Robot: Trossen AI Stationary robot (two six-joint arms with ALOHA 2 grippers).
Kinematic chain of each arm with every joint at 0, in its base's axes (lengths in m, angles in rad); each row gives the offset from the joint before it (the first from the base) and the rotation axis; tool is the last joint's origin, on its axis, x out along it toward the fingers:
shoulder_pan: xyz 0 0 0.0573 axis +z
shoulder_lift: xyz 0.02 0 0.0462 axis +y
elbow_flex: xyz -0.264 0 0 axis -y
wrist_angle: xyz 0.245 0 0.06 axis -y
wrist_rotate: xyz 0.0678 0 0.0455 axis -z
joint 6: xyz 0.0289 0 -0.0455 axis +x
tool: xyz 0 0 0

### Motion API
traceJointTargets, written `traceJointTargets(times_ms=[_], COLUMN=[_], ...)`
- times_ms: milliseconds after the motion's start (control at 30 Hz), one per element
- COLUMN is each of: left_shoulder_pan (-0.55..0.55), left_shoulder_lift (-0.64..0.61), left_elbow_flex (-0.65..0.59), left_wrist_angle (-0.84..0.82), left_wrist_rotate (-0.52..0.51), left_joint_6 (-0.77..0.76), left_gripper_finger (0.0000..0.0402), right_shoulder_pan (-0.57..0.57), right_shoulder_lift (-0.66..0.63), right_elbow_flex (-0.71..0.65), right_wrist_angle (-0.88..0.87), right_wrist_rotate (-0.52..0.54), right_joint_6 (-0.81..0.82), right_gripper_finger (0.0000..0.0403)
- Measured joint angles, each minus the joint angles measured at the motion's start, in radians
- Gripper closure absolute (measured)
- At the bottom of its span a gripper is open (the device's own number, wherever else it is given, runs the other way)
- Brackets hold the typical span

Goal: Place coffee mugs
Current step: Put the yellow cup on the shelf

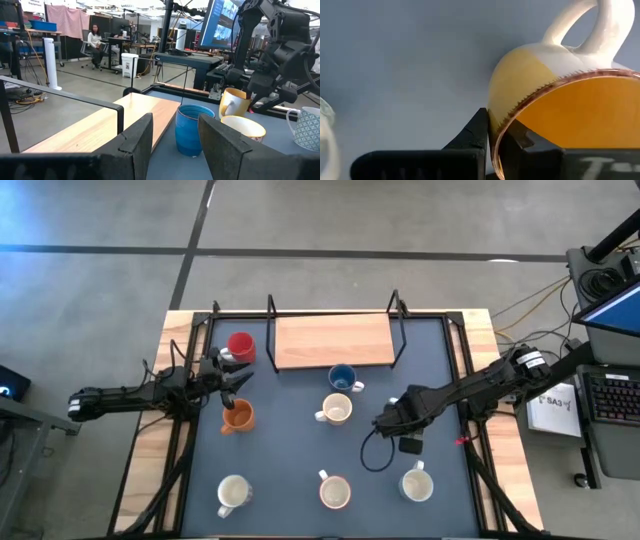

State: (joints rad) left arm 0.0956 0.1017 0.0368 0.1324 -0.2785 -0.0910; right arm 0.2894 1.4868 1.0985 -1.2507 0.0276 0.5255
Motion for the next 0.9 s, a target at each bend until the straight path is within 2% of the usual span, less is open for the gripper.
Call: traceJointTargets(times_ms=[500,700,900], left_shoulder_pan=[0.0,0.0,0.0], left_shoulder_lift=[0.0,0.0,0.0], left_elbow_flex=[0.0,0.0,0.0], left_wrist_angle=[0.0,0.0,0.0], left_wrist_rotate=[0.0,0.0,0.0], left_joint_6=[0.0,0.0,0.0], left_gripper_finger=[0.026,0.026,0.026], right_shoulder_pan=[-0.151,-0.247,-0.337], right_shoulder_lift=[-0.002,-0.002,-0.002], right_elbow_flex=[0.168,0.243,0.299], right_wrist_angle=[-0.004,0.0,0.002], right_wrist_rotate=[-0.001,0.009,0.093], right_joint_6=[0.049,-0.018,-0.103], right_gripper_finger=[0.0391,0.039,0.039])
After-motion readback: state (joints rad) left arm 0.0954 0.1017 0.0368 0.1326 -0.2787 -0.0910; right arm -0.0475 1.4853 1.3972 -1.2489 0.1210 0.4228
